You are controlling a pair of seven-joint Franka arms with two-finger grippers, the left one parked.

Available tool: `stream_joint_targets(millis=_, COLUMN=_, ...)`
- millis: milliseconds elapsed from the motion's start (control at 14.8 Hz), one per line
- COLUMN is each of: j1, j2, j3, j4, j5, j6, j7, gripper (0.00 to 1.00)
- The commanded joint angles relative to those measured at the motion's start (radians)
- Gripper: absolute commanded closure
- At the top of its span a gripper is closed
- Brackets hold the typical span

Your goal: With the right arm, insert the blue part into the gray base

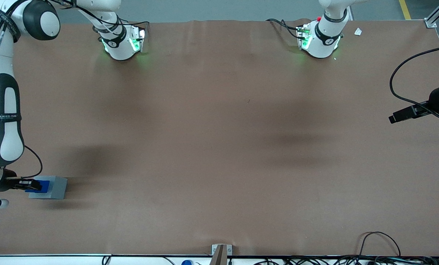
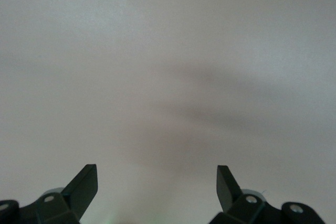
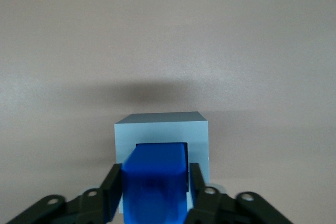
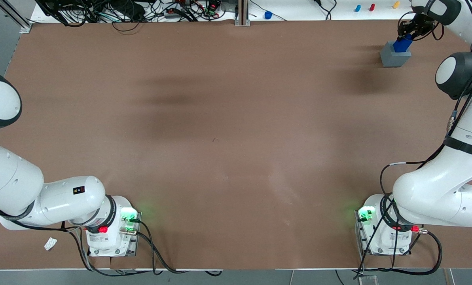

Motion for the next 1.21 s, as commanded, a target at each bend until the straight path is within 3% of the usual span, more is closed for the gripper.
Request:
stream_joint_targets(millis=0, j1=-0.003, j2=-0.007, j3=0.009, j4=-0.013, j5=0.013, j6=0.012, j7=0.003, gripper=0.00)
stream_joint_targets(millis=202, j1=0.006, j2=-0.036, j3=0.011, j4=-0.013, j5=0.011, j6=-0.006, j7=0.001, gripper=0.00)
stream_joint_targets(millis=809, j1=0.110, j2=-0.532, j3=0.006, j4=-0.142, j5=-0.004, j6=-0.440, j7=0.180, gripper=0.00)
stream_joint_targets(millis=1146, j1=0.170, j2=-0.810, j3=0.008, j4=-0.344, j5=-0.035, j6=-0.441, j7=0.217, gripper=0.00)
